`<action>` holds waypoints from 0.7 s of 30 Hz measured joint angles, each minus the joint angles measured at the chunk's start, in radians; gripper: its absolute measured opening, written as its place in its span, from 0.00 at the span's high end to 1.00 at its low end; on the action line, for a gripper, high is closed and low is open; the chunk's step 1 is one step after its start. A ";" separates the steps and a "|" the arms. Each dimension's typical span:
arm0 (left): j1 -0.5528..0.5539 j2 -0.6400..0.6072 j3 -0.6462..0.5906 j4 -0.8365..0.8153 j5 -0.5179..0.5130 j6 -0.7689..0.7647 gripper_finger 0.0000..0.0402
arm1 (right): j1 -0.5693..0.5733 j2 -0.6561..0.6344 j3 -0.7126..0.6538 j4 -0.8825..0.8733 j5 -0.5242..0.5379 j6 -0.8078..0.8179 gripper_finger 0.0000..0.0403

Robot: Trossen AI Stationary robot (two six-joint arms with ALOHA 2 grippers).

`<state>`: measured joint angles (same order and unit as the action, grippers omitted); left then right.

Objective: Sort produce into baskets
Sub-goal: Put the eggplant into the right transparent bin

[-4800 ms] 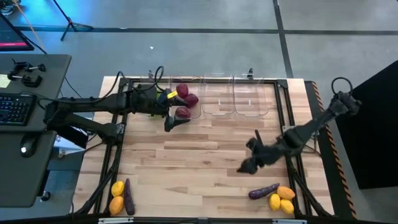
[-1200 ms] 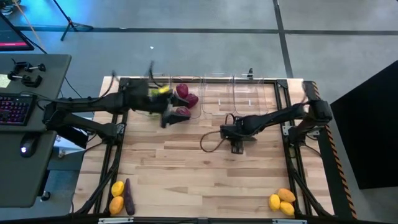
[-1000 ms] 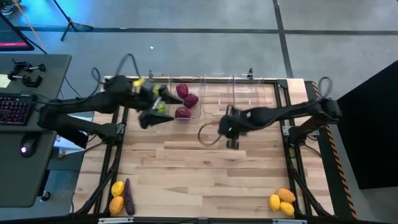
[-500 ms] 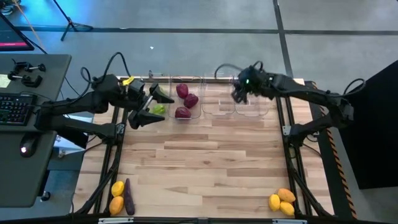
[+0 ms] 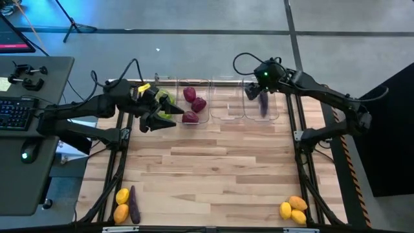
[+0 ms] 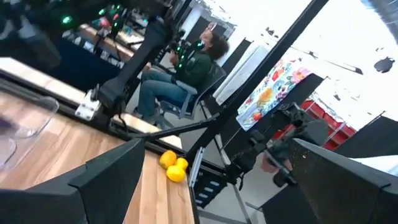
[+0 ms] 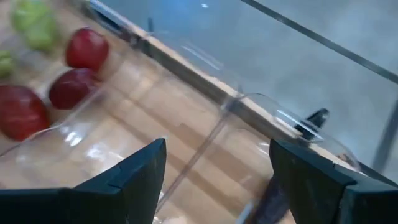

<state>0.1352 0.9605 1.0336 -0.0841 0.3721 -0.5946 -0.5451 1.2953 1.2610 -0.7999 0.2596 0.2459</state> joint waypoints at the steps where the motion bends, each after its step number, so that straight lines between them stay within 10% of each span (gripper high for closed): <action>1: 0.000 0.011 0.000 0.000 0.000 -0.011 0.04 | 0.009 -0.008 0.000 -0.001 -0.009 0.000 0.31; 9: -0.214 0.110 -0.001 -0.114 0.174 -0.052 0.04 | 0.107 -0.022 0.000 -0.049 -0.032 0.016 0.31; 15: -0.581 0.195 -0.014 -0.609 -0.243 -0.215 0.04 | 0.173 -0.020 0.000 -0.044 -0.025 0.019 0.31; 21: -0.823 0.287 -0.077 -0.665 -0.303 -0.756 0.04 | 0.192 -0.020 0.000 -0.015 -0.024 0.016 0.31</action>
<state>-0.6873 1.2475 0.9567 -0.7491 0.0696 -1.3502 -0.3527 1.2755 1.2610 -0.8154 0.2353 0.2619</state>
